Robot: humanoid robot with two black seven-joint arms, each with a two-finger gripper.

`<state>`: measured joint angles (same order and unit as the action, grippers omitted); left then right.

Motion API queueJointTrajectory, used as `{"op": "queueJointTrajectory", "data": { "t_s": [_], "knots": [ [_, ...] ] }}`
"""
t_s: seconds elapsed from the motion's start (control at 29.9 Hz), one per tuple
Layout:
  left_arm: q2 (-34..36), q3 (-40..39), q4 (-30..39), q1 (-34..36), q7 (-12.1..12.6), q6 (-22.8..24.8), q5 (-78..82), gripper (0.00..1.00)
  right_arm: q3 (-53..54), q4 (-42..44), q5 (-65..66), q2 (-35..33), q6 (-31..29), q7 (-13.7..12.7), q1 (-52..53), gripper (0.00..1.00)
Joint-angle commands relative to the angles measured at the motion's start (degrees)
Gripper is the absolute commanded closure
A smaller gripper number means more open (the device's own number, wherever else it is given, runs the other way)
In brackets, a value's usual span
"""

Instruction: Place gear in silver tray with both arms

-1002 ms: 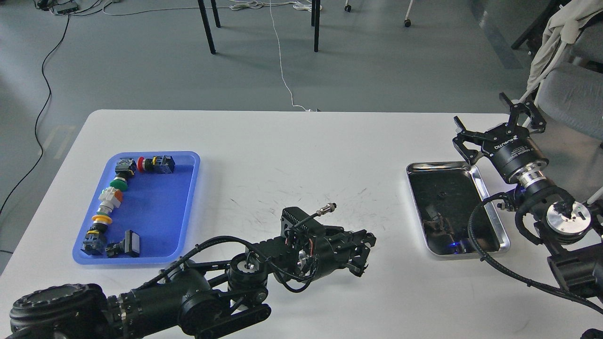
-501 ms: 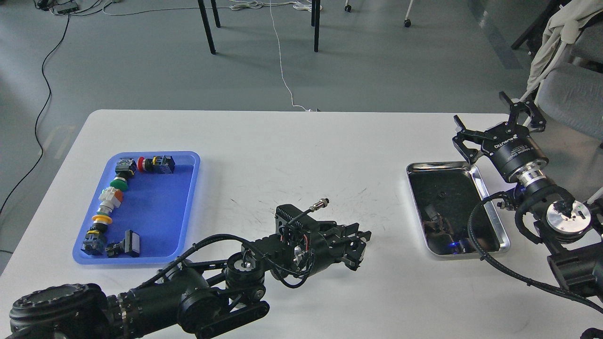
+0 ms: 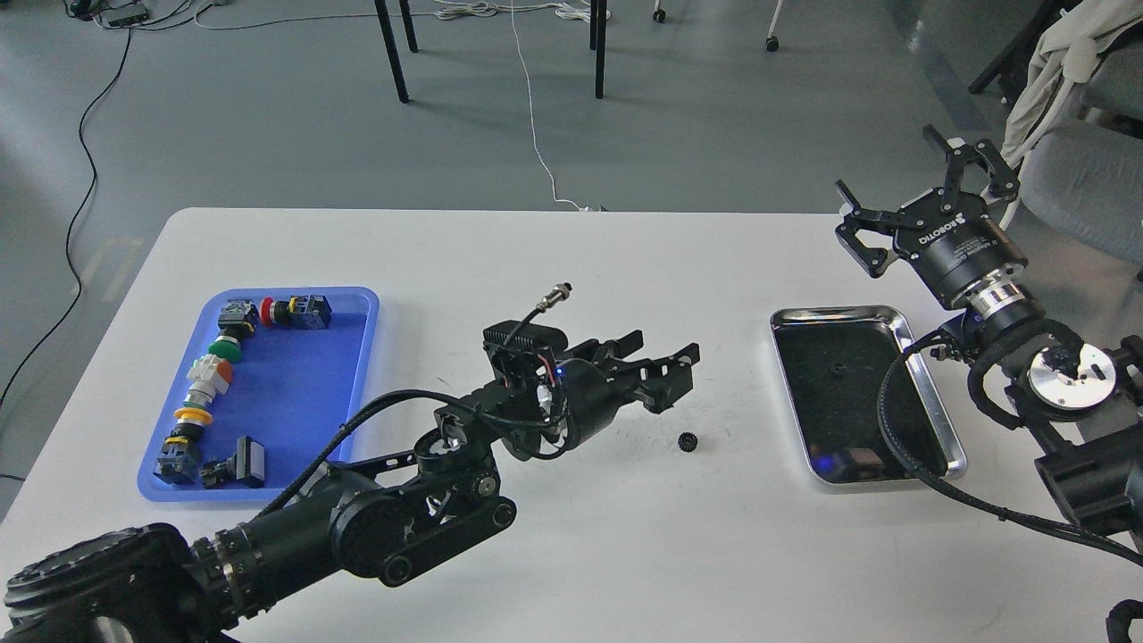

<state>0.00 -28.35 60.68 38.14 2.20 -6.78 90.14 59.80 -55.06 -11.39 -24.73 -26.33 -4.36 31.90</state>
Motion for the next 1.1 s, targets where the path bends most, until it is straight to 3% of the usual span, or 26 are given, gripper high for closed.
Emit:
{"op": "queueJointTrajectory", "data": {
  "t_s": [0.0, 0.07, 0.23, 0.4, 0.53, 0.67, 0.84, 1.07],
  "knots": [
    [0.00, -6.00, 0.23, 3.42, 0.70, -0.34, -16.10, 0.02, -7.21, -1.45, 4.70, -2.07, 0.84, -0.21, 4.74, 0.02],
    [0.09, -7.94, 0.23, 5.01, 0.70, -0.26, -23.66, 0.02, -12.83, -3.37, 8.30, -5.22, 0.40, -0.39, 7.46, 0.02],
    [8.86, -13.30, 0.23, 5.98, 0.62, 0.18, -40.72, 0.02, -30.05, -11.46, 18.06, -13.50, 0.31, -1.00, 18.17, 0.02],
    [15.81, -16.21, 0.23, 5.72, 0.62, 1.50, -55.32, 0.02, -53.69, -17.09, 29.74, -15.44, -0.48, -5.13, 35.92, 0.02],
    [18.98, -20.51, -0.74, 3.79, 0.53, 4.57, -58.68, 0.02, -71.98, -18.94, 33.36, -9.05, -0.48, -5.22, 50.34, 0.02],
    [20.13, -21.75, -1.97, 1.68, -0.26, 4.23, -63.06, 0.02, -83.33, -18.86, 33.98, -0.70, -0.48, -5.22, 58.44, 0.02],
    [20.04, -24.91, -3.20, 1.59, -1.23, -1.13, -65.71, 0.02, -89.67, -18.68, 34.07, 6.00, -0.48, -5.22, 61.00, 0.02],
    [22.15, -26.76, -3.11, 0.45, -1.32, -0.08, -69.23, 0.02, -96.44, -18.50, 36.87, 9.43, -0.39, -5.22, 61.09, 0.02]
  ]
}}
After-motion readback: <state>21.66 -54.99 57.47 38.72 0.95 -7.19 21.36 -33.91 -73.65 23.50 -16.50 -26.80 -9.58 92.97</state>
